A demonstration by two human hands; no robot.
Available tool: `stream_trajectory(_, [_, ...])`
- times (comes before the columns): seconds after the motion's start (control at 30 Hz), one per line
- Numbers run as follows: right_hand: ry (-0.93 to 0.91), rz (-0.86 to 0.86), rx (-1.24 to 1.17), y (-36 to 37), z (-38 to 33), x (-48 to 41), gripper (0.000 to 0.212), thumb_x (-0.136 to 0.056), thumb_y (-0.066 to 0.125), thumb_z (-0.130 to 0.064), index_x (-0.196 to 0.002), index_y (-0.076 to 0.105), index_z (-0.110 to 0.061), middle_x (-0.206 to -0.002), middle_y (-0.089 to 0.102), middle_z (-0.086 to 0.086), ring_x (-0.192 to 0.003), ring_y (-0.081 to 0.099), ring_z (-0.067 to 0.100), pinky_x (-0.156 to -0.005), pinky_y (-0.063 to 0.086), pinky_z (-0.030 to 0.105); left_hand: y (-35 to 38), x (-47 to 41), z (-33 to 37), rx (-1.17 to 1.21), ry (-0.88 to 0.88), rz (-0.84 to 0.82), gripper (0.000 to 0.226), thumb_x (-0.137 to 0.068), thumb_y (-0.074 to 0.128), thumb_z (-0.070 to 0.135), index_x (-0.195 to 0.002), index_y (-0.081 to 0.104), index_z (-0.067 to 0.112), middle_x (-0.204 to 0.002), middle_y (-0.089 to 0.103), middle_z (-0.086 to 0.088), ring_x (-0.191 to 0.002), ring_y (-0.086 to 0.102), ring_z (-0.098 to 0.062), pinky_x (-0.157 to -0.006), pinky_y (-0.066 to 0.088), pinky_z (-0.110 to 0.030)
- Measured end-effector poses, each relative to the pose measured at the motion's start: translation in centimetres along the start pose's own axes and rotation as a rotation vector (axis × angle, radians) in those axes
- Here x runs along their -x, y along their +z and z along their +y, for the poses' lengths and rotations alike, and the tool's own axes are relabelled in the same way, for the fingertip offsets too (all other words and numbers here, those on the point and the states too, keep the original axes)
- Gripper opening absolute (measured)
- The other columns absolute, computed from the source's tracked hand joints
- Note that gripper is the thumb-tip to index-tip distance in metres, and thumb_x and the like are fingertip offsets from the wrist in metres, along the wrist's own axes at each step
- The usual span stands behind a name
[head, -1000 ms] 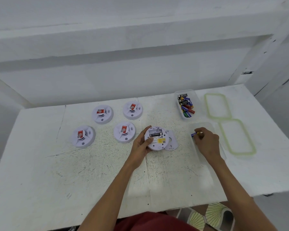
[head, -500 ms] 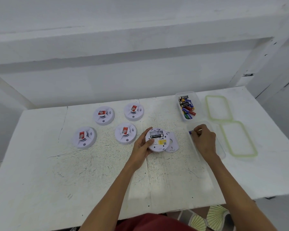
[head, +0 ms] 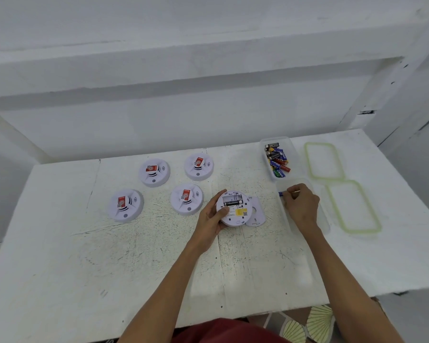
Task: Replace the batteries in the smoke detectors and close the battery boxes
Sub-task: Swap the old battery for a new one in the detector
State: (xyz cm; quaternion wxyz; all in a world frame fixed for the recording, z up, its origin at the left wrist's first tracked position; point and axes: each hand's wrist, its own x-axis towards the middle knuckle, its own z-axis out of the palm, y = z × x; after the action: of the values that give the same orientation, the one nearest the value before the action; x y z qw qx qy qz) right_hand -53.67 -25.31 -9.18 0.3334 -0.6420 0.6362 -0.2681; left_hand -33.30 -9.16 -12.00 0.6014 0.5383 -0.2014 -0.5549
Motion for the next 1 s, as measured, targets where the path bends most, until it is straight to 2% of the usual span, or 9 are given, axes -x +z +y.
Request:
stream_trajectory(0.13, [-0.015, 0.003, -0.016, -0.7, -0.5, 0.5, 0.003, -0.092, 0.065, -0.014, -0.093, 0.062, -0.014, -0.082, 0.07, 0.007, -0.075, 0.068, 0.026, -0.077, 0.058, 0.04, -0.1, 0.0, 0.0, -0.004, 0.002, -0.006, 0.053, -0.102, 0.058, 0.007, -0.153, 0.047, 0.02, -0.147, 0.06, -0.007, -0.135, 0.058, -0.032, -0.11, 0.047, -0.06])
stream_trajectory(0.3, [-0.217, 0.086, 0.002, -1.4, -3.5, 2.9, 0.005, -0.092, 0.065, -0.012, -0.096, 0.061, -0.011, -0.078, 0.067, 0.002, -0.066, 0.062, 0.015, -0.061, 0.047, 0.02, 0.0, 0.0, 0.1, -0.001, -0.009, -0.014, 0.052, -0.103, 0.056, 0.005, -0.152, 0.047, 0.02, -0.146, 0.061, -0.006, -0.135, 0.059, -0.03, -0.106, 0.053, -0.052])
stream_trajectory(0.37, [-0.285, 0.047, 0.001, -1.1, -4.9, 4.0, 0.006, -0.092, 0.066, -0.012, -0.095, 0.061, -0.013, -0.077, 0.065, -0.002, -0.062, 0.059, 0.009, -0.058, 0.042, 0.013, -0.1, -0.1, 0.2, -0.006, -0.01, -0.012, 0.051, -0.104, 0.055, 0.005, -0.152, 0.048, 0.02, -0.146, 0.062, -0.006, -0.135, 0.059, -0.03, -0.106, 0.053, -0.052])
stream_trajectory(0.43, [-0.337, -0.039, -0.001, -0.5, -5.8, 4.8, 0.006, -0.092, 0.067, -0.014, -0.093, 0.061, -0.016, -0.078, 0.065, -0.006, -0.062, 0.059, 0.006, -0.059, 0.045, 0.014, -0.1, -0.1, 0.2, -0.015, -0.007, -0.011, 0.05, -0.104, 0.055, 0.005, -0.152, 0.048, 0.02, -0.146, 0.062, -0.006, -0.135, 0.059, -0.03, -0.108, 0.051, -0.055])
stream_trajectory(0.53, [-0.427, -0.159, 0.033, 1.1, -6.5, 5.8, 0.008, -0.09, 0.068, -0.018, -0.096, 0.064, -0.017, -0.086, 0.065, -0.006, -0.07, 0.059, 0.007, -0.062, 0.048, 0.017, 0.0, 0.0, 0.2, -0.027, -0.002, -0.006, 0.05, -0.104, 0.055, 0.005, -0.151, 0.048, 0.02, -0.145, 0.062, -0.008, -0.134, 0.059, -0.032, -0.108, 0.05, -0.056])
stream_trajectory(0.63, [-0.508, -0.214, 0.134, 3.2, -6.2, 6.6, 0.016, -0.089, 0.07, -0.026, -0.102, 0.066, -0.017, -0.103, 0.061, -0.001, -0.088, 0.055, 0.014, -0.07, 0.044, 0.021, 0.0, 0.1, 0.2, -0.032, 0.007, -0.004, 0.051, -0.104, 0.053, 0.003, -0.152, 0.047, 0.019, -0.145, 0.062, -0.008, -0.133, 0.06, -0.032, -0.109, 0.049, -0.056])
stream_trajectory(0.77, [-0.51, -0.278, 0.246, 4.8, -5.8, 7.6, 0.027, -0.089, 0.069, -0.031, -0.111, 0.065, -0.015, -0.121, 0.05, 0.001, -0.104, 0.049, 0.017, -0.077, 0.046, 0.022, 0.2, 0.2, 0.4, -0.038, 0.018, -0.018, 0.052, -0.105, 0.052, 0.003, -0.154, 0.045, 0.021, -0.147, 0.061, -0.007, -0.134, 0.059, -0.03, -0.107, 0.051, -0.054])
stream_trajectory(0.9, [-0.512, -0.27, 0.278, 4.8, -6.1, 8.0, 0.027, -0.091, 0.066, -0.03, -0.112, 0.064, -0.014, -0.125, 0.047, 0.003, -0.107, 0.048, 0.018, -0.076, 0.047, 0.023, 0.1, 0.1, 0.3, -0.032, 0.023, -0.033, 0.052, -0.106, 0.049, 0.002, -0.154, 0.044, 0.02, -0.149, 0.059, -0.007, -0.135, 0.059, -0.03, -0.106, 0.052, -0.053])
stream_trajectory(1.0, [-0.514, -0.257, 0.31, 4.7, -6.4, 8.1, 0.022, -0.092, 0.065, -0.028, -0.109, 0.064, -0.014, -0.123, 0.047, 0.004, -0.108, 0.047, 0.019, -0.073, 0.051, 0.027, -0.2, -0.1, 0.0, -0.016, 0.012, -0.047, 0.052, -0.105, 0.044, -0.003, -0.153, 0.045, 0.019, -0.15, 0.058, -0.008, -0.137, 0.057, -0.032, -0.11, 0.047, -0.059])
